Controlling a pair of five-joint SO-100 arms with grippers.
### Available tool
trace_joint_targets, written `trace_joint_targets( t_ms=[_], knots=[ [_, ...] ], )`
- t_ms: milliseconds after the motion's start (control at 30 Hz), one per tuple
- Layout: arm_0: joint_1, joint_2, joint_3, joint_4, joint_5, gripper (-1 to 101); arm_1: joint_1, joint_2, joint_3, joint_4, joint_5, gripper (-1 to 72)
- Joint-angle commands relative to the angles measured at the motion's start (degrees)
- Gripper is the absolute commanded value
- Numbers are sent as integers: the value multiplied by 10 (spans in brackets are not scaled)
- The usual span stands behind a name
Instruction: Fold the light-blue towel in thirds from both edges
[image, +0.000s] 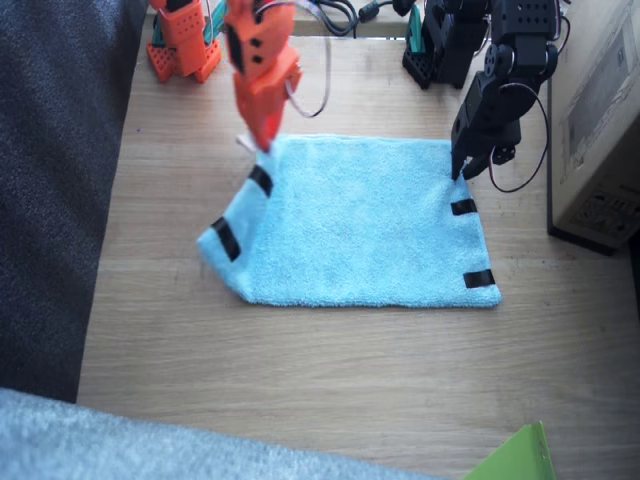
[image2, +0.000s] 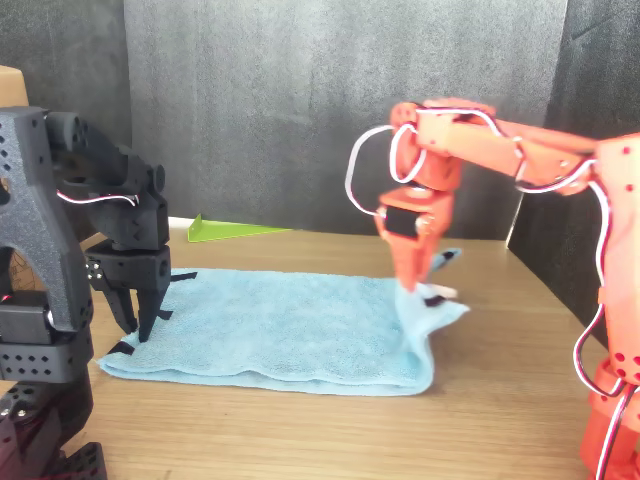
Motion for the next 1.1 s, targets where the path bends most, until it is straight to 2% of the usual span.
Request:
trace_joint_targets(
  t_ms=[0,600,633,700,733,900,1067],
  knots=[
    [4,10,4,7,5,-1,20,-15,-47,9,6,1],
    [4,10,4,6,-1,-1,101,-190,-287,10,-7,2],
    [4,11,5,6,-1,-1,105,-194,-287,10,-10,58],
    [4,11,5,5,-1,-1,110,-200,-293,10,-13,235],
    [4,11,6,5,-1,-1,111,-203,-302,10,-12,267],
    [4,14,9,4,-2,-1,111,-211,-349,10,-7,363],
    [4,18,11,4,-2,-1,64,-186,-335,10,5,354]
  ],
)
